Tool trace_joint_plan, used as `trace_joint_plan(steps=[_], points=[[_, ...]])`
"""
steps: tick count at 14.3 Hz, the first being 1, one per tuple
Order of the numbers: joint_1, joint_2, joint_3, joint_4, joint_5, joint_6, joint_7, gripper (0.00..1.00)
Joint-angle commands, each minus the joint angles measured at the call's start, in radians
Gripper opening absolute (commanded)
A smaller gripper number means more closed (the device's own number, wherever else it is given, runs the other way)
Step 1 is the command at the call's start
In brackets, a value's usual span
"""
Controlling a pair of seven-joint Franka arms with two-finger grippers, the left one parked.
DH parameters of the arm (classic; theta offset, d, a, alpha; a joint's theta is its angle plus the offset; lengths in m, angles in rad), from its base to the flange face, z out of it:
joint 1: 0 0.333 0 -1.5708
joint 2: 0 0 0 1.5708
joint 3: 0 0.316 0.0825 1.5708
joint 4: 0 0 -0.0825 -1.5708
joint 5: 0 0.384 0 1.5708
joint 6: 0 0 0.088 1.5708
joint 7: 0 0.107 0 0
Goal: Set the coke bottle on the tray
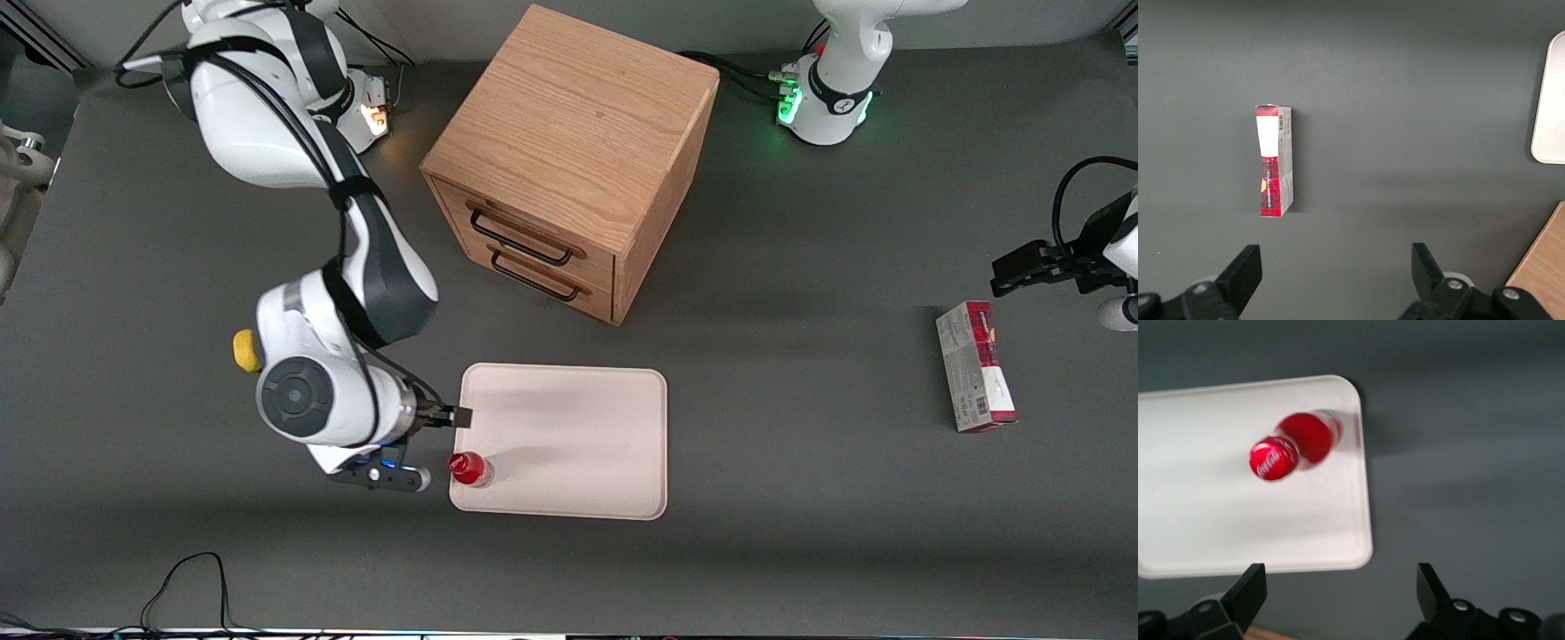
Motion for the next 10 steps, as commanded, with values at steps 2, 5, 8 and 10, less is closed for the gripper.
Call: trace_joint_plan(steps=[2,5,8,10], points=[[-0.053,-0.337,-0.029,-0.409,0.016,0.021,-0.224,1.0],[-0.054,-0.582,-0.113,-0.678,-0.016,0.043,-0.385,1.0],[-0.056,-0.799,-0.123,-0.846,-0.132,0.055,-0.422,1.0],[-0.053,-0.863,-0.123,-0.901,-0.153,0.063,-0.421,1.0]])
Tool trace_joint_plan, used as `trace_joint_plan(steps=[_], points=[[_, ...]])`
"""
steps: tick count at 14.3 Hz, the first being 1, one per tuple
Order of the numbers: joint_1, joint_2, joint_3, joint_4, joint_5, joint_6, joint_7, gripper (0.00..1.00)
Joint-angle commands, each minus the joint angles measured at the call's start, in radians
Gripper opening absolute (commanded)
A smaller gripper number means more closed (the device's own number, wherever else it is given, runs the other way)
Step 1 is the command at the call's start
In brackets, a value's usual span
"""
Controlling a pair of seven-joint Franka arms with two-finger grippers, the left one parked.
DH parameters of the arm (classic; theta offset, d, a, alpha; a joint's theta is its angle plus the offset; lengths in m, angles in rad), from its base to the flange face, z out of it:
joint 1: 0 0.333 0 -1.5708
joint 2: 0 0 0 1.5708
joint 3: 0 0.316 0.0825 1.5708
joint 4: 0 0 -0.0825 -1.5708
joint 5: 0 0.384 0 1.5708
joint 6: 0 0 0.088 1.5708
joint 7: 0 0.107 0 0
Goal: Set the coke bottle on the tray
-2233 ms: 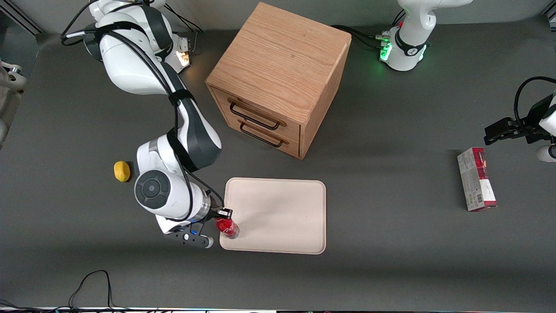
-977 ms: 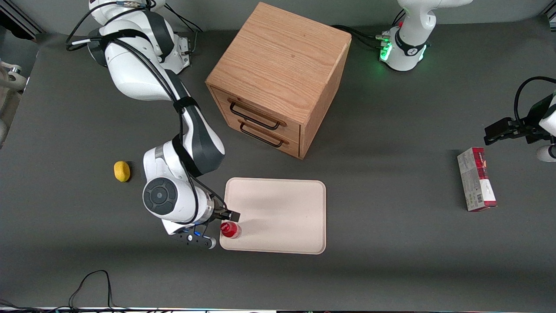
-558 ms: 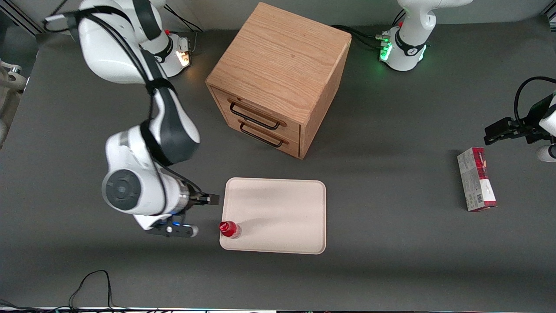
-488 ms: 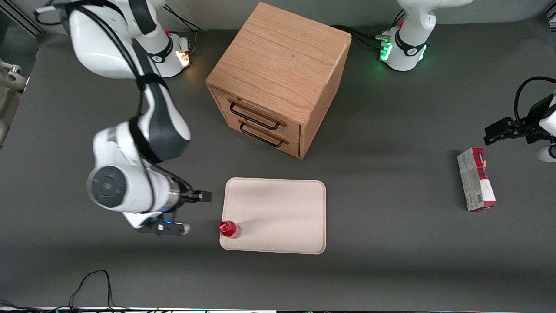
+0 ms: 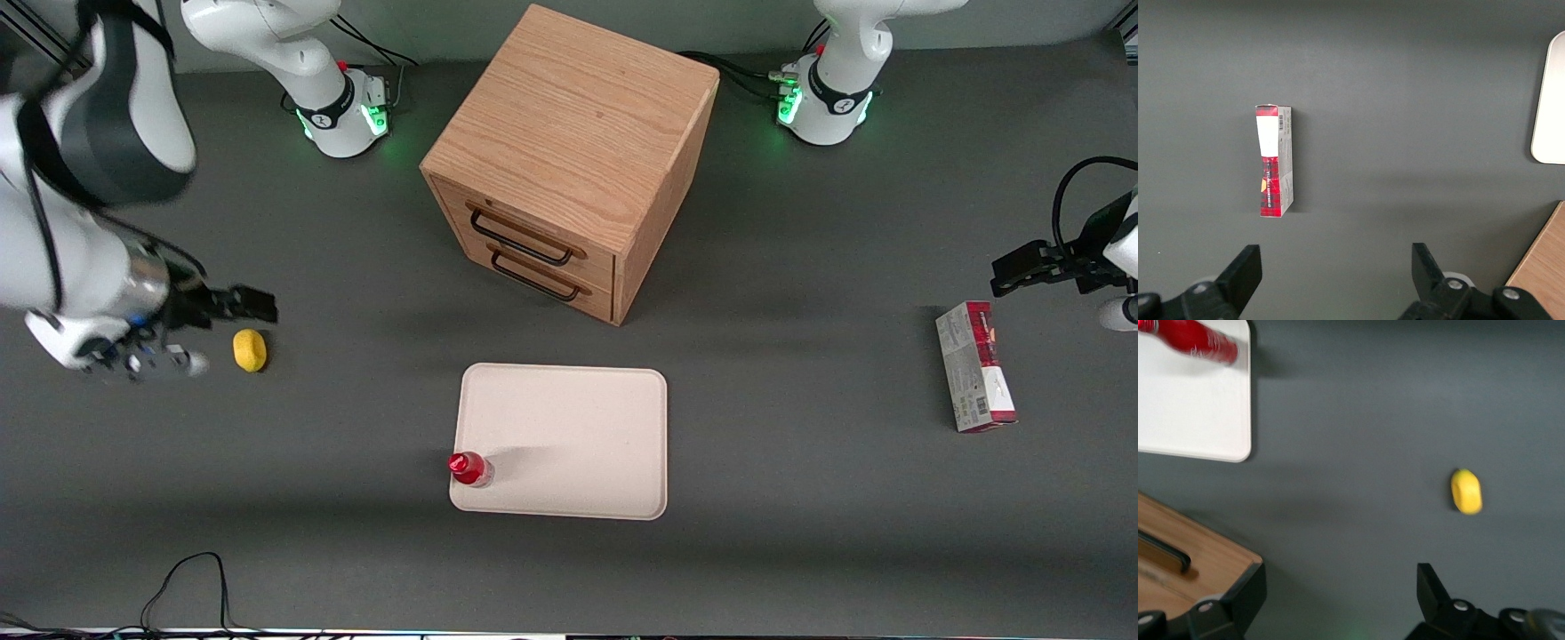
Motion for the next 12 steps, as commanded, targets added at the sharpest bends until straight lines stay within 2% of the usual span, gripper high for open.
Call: trace_joint_plan(steps=[1,4,5,6,7,8,12], points=[[0.022,-0.136,0.008,-0.167,-0.036,0.067,-0.013,1.0],[0.04,-0.156,0.013,-0.215,-0.039,0.085,-0.001,1.0],[0.013,-0.166,0.018,-0.215,-0.037,0.082,-0.001,1.0],[-0.062,-0.163,0.072,-0.209,-0.03,0.077,-0.001,1.0],[-0.146,-0.165,0.173,-0.204,-0.026,0.071,0.001,1.0],[-0.193,-0.165,0.224,-0.203,-0.026,0.068,-0.001,1.0],[-0.212,-0.159,0.229,-0.178,-0.022,0.067,-0.009,1.0]])
